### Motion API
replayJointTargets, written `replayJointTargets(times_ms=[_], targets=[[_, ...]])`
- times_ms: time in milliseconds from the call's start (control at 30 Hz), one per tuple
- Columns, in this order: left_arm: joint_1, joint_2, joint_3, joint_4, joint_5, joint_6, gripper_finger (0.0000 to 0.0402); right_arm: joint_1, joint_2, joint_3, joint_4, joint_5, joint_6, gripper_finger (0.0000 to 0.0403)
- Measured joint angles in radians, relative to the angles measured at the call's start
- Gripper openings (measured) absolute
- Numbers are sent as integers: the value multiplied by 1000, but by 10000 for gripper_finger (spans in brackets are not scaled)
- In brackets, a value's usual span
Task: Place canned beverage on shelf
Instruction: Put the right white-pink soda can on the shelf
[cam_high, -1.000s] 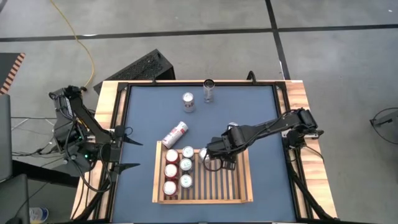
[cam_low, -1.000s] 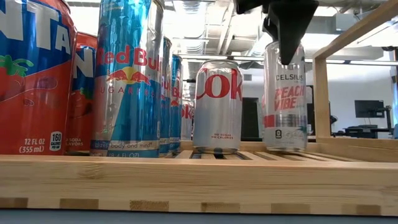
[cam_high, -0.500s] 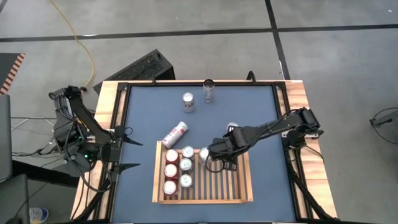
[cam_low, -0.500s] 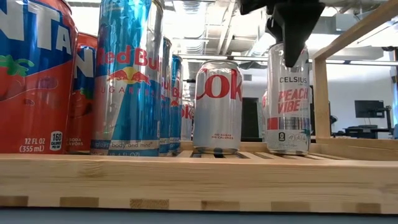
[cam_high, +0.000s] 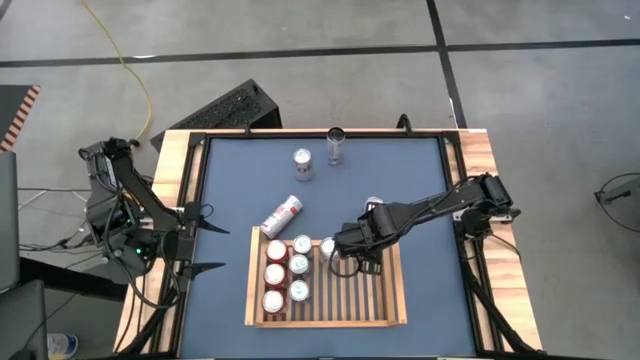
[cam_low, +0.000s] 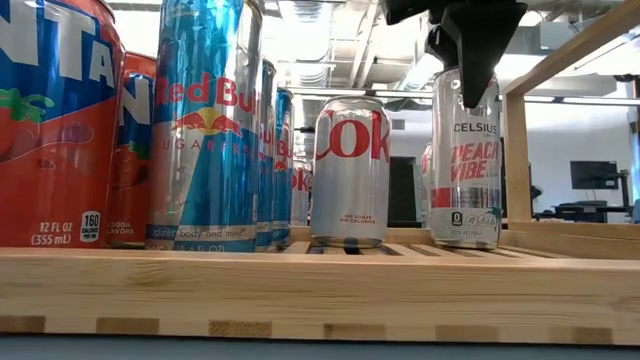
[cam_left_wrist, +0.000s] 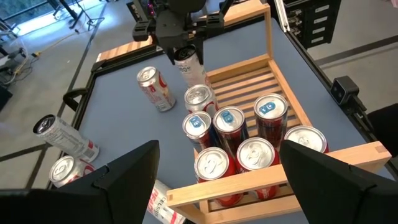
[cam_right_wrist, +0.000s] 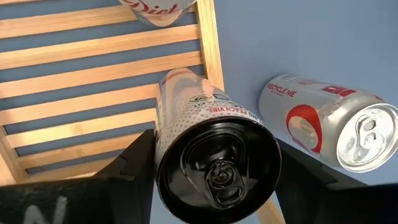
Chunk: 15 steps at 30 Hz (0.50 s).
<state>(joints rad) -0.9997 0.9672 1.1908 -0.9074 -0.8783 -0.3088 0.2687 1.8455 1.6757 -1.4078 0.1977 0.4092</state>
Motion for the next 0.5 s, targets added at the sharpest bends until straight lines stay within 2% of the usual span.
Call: replayJointTargets(times_ms=[300,500], targets=[[0,0,0,0,0,0,320,-3,5,20,-1,-14,0,239],[0,0,0,0,0,0,320,-3,8,22,10,-15,6,267]])
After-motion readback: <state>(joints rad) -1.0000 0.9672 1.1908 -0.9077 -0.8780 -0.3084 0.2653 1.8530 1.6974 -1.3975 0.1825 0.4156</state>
